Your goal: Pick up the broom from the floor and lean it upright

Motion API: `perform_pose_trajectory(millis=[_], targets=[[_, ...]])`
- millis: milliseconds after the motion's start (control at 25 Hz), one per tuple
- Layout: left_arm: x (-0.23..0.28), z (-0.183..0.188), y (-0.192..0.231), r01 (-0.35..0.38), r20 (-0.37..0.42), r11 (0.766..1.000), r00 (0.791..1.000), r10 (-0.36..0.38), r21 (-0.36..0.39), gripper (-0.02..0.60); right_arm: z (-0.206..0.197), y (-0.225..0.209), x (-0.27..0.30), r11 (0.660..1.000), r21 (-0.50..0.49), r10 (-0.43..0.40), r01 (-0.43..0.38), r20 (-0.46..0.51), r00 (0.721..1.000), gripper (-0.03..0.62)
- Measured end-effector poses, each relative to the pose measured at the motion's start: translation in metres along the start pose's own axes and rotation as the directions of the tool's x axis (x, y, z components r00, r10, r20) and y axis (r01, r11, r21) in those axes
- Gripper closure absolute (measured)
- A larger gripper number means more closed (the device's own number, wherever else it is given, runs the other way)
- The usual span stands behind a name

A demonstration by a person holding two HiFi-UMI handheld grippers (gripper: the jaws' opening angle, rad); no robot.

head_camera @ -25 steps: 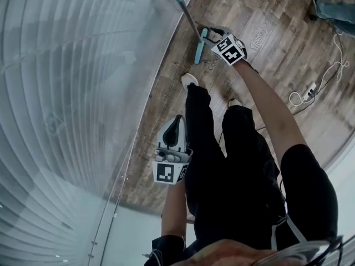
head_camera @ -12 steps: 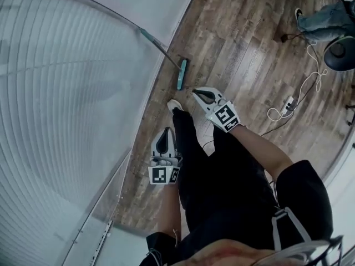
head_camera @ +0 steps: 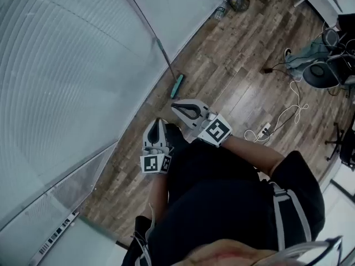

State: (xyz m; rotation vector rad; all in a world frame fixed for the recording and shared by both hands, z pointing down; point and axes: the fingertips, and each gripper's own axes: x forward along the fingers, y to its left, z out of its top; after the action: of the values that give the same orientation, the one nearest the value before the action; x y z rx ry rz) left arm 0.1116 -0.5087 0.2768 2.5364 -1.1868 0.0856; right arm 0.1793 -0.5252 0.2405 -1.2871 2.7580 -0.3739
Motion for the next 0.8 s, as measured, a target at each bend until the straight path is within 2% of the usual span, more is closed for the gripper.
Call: perform_pose_trajectory(millis=[120, 240, 360, 560, 800], targets=[[-0.017, 0.03, 0.002, -0.064, 0.083, 0.998, 0.995, 0.064, -0.005, 0.563, 0.024, 0.012, -0.005, 0.999, -0.021, 0.031, -0.03, 0.062, 0.998, 0.576], [-0.025, 0.054, 0.006, -0.129, 0.148, 0.991, 0.982, 0.12, 0.048, 0.563, 0.026, 0.016, -0.005, 0.998, -0.035, 0.062, -0.06, 0.059, 0.996, 0.576], [-0.017, 0.074, 0.003, -0.156, 0.201, 0.984, 0.97, 0.136, 0.086, 0.563, 0.033, 0.008, 0.0, 0.996, -0.069, 0.059, -0.054, 0.058, 0.997, 0.576], [-0.005, 0.08, -0.019, -0.132, 0.221, 0.985, 0.97, 0.106, 0.107, 0.563, 0.052, 0.007, -0.005, 0.986, -0.165, 0.031, -0.013, 0.107, 0.994, 0.577], [0.003, 0.079, -0.053, -0.09, 0.216, 0.989, 0.974, 0.063, 0.121, 0.563, 0.065, 0.008, -0.025, 0.977, -0.211, 0.007, 0.018, 0.118, 0.993, 0.577]])
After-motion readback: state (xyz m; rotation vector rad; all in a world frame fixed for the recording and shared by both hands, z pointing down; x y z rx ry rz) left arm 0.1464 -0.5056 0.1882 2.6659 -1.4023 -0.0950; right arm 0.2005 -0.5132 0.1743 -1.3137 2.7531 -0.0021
